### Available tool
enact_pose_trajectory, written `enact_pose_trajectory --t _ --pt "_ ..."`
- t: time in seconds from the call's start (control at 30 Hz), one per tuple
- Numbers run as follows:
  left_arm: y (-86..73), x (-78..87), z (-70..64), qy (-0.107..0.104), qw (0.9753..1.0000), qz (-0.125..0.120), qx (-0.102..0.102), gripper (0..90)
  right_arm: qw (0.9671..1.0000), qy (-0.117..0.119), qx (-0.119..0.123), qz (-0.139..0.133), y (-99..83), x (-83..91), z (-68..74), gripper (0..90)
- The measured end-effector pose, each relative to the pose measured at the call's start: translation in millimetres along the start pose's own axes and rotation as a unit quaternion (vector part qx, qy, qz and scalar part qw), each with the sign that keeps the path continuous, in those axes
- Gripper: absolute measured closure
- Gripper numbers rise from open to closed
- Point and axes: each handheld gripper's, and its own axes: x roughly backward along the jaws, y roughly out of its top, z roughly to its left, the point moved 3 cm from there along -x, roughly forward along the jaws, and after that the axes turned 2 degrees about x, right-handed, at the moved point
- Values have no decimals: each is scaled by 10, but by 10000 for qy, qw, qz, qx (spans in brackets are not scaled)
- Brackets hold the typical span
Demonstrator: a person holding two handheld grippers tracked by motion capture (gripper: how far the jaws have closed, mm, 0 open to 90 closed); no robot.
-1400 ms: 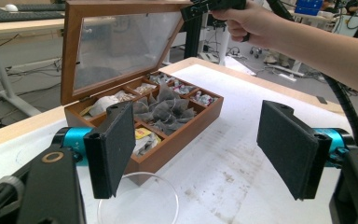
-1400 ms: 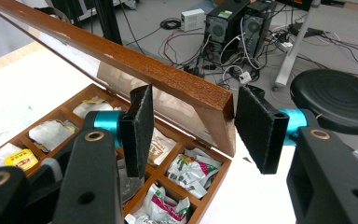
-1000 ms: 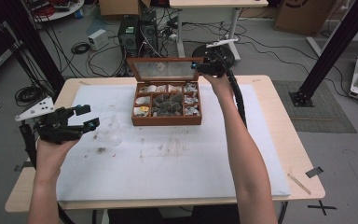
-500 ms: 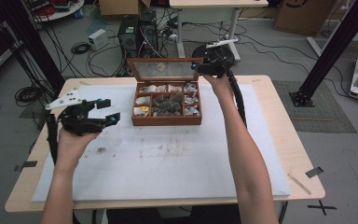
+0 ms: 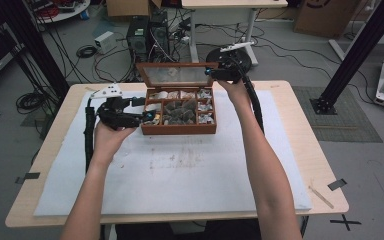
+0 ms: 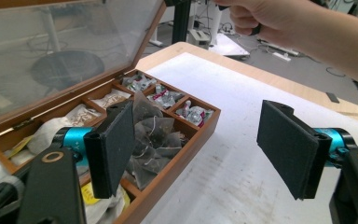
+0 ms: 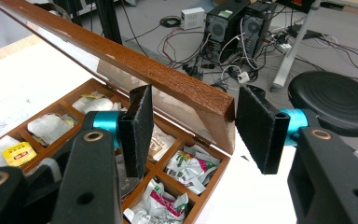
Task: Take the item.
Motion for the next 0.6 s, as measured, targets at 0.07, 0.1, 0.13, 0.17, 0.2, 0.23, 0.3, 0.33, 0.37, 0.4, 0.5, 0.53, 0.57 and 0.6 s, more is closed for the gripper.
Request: enact_pose_trajectory --t 0.07,0.1,0.13,0.17,0.2,0.23,0.3,0.33,0.37,0.4,0.5,0.53,0.57,0.6 --pt "8 -94 -6 11 10000 26 -19 278 10000 -9 2 7 1 1 3 478" --pt "13 -144 -8 0 10000 46 -9 278 10000 -10 2 10 1 1 3 478" --pt "21 -207 -13 -33 10000 57 -15 278 10000 -9 9 13 0 2 4 475" --pt "25 -245 -19 -34 10000 59 -14 279 10000 -6 5 12 -2 0 6 475" --pt "31 -281 -23 -43 10000 74 -26 278 10000 -1 3 9 -3 1 6 474" --pt "40 -351 -29 -67 9999 82 -14 279 10000 2 5 6 -4 1 5 474" --pt "50 -430 -34 -75 9999 94 -13 282 10000 9 16 1 -5 0 1 474" --pt "52 -475 -37 -63 9999 87 4 286 10000 14 18 1 -5 0 2 474" --pt "51 -517 -38 -64 9999 98 16 288 10000 11 12 2 -6 1 3 474" --pt "47 -561 -39 -47 9999 117 21 288 10000 11 5 -2 -7 0 4 474" --pt "22 -686 -36 -50 9997 218 58 288 10000 26 -1 -6 -9 0 1 472" --pt "17 -713 -37 -29 9997 235 65 288 10000 30 -1 -7 -10 0 1 472" --pt "13 -747 -40 -7 9997 251 74 288 10000 32 7 -6 -11 0 0 472" --pt "10 -779 -38 4 9996 274 66 288 10000 38 3 -8 -11 0 1 472"
